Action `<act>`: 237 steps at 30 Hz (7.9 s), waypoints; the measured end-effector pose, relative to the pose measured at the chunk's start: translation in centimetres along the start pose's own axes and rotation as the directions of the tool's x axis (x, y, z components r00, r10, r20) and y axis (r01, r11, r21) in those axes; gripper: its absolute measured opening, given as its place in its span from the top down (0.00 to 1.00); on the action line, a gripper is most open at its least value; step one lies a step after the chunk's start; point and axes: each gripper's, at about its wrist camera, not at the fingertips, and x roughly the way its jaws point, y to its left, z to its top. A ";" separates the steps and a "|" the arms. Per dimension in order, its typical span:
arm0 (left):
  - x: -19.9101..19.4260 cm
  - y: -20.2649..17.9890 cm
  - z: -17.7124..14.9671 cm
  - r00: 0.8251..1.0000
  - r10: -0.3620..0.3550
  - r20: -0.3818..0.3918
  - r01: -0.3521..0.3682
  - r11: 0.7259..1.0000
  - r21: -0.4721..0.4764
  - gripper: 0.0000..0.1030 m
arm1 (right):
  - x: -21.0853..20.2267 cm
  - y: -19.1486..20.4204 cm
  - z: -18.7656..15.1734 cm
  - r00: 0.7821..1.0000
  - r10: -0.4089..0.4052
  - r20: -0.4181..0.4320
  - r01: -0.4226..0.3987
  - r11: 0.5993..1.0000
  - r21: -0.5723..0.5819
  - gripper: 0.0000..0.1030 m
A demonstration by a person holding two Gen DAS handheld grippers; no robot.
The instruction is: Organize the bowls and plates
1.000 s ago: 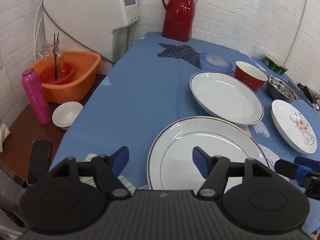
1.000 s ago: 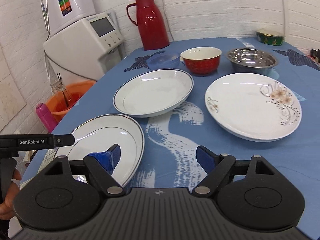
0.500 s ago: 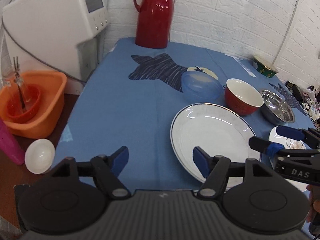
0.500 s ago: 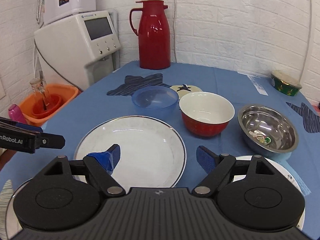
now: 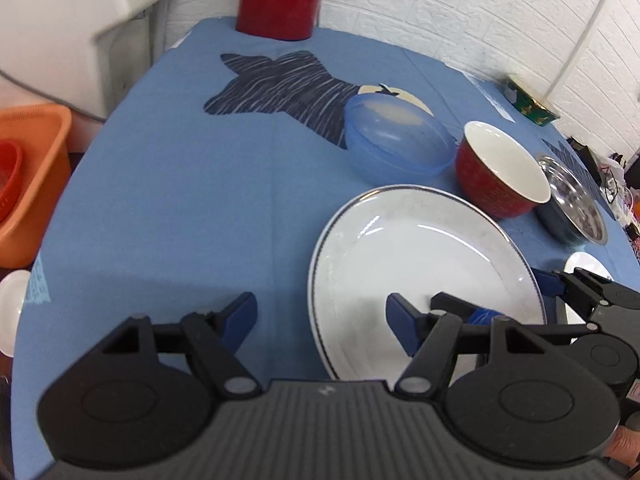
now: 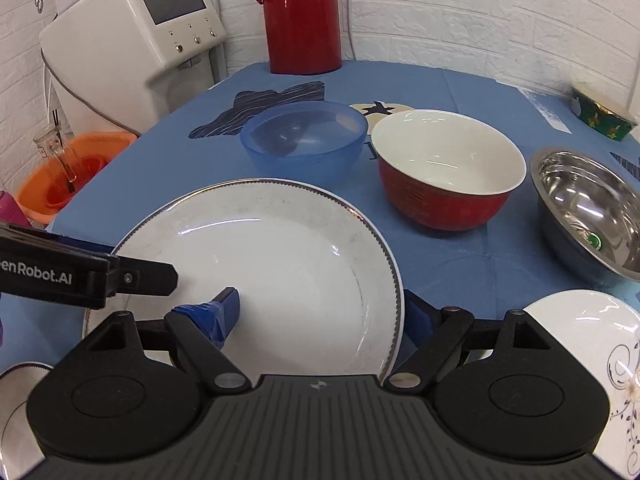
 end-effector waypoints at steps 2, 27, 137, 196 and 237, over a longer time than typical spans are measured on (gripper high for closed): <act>0.0 -0.2 -0.2 1.000 0.006 0.008 -0.006 1.000 0.015 0.33 | -0.4 0.3 -0.4 1.000 0.002 0.003 -0.002 1.000 -0.001 0.29; -7.5 -2.4 -0.3 0.981 0.100 0.166 -0.114 0.990 0.081 0.80 | -7.5 3.1 0.0 0.982 0.125 0.141 -0.132 0.990 0.043 0.29; 3.8 -20.9 -2.8 0.989 -0.083 -0.121 0.110 0.965 0.238 0.67 | -9.9 -12.8 -9.2 0.990 -0.114 0.082 0.100 0.982 0.160 0.29; -13.4 1.7 -13.5 0.986 0.014 0.167 -0.004 0.998 -0.060 0.52 | -13.2 10.1 -10.1 0.977 0.202 0.068 -0.203 0.979 0.011 0.28; -15.5 -3.3 -13.4 0.974 0.030 0.223 -0.041 0.998 0.043 0.44 | -15.6 4.6 -11.8 0.975 0.191 0.114 -0.209 0.961 0.180 0.28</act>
